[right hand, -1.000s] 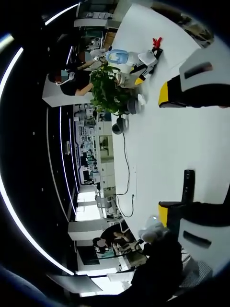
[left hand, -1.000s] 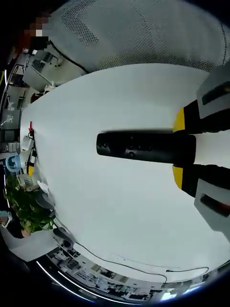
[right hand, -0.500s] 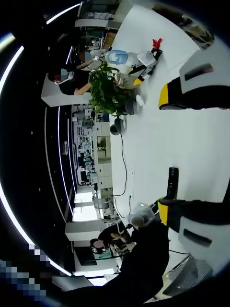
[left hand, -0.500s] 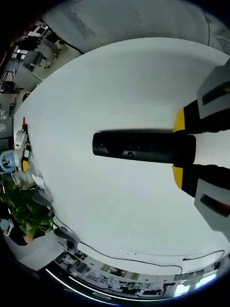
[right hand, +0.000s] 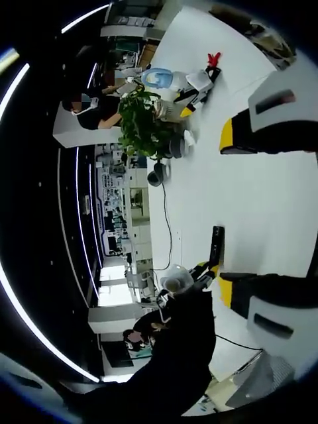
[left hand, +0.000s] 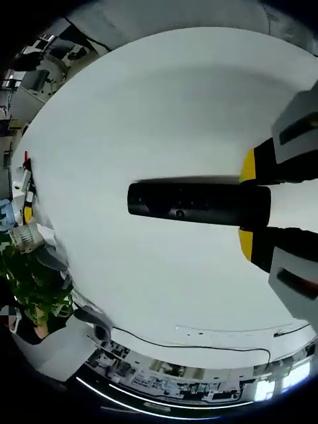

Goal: Press the specified remote control buttons in sequence, fully releasing each button before pressing the next.

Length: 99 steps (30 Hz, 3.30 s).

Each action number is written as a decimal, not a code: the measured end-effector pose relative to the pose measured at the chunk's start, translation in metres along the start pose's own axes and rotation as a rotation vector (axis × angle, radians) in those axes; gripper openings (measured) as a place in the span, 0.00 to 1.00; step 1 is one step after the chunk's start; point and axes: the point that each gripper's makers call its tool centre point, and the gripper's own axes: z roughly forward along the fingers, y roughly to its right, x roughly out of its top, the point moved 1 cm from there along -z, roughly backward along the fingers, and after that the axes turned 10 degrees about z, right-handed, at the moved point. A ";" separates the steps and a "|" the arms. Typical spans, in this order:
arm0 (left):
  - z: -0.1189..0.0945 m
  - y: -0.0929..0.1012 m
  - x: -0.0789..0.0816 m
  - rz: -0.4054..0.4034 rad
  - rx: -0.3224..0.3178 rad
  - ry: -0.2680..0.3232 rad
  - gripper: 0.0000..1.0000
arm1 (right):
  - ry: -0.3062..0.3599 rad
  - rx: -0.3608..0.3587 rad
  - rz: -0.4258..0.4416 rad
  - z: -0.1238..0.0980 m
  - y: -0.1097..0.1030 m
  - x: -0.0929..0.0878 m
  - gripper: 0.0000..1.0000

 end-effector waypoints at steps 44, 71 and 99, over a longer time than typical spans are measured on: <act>0.021 -0.067 -0.011 0.071 0.090 -0.047 0.21 | -0.028 -0.017 -0.006 0.002 0.002 -0.005 0.75; -0.032 -0.021 -0.029 -0.594 0.308 0.253 1.00 | 0.066 -0.015 0.034 -0.005 0.006 0.010 0.80; -0.191 0.091 -0.023 -0.913 0.554 0.635 1.00 | 0.078 0.000 0.037 -0.004 0.002 0.012 1.00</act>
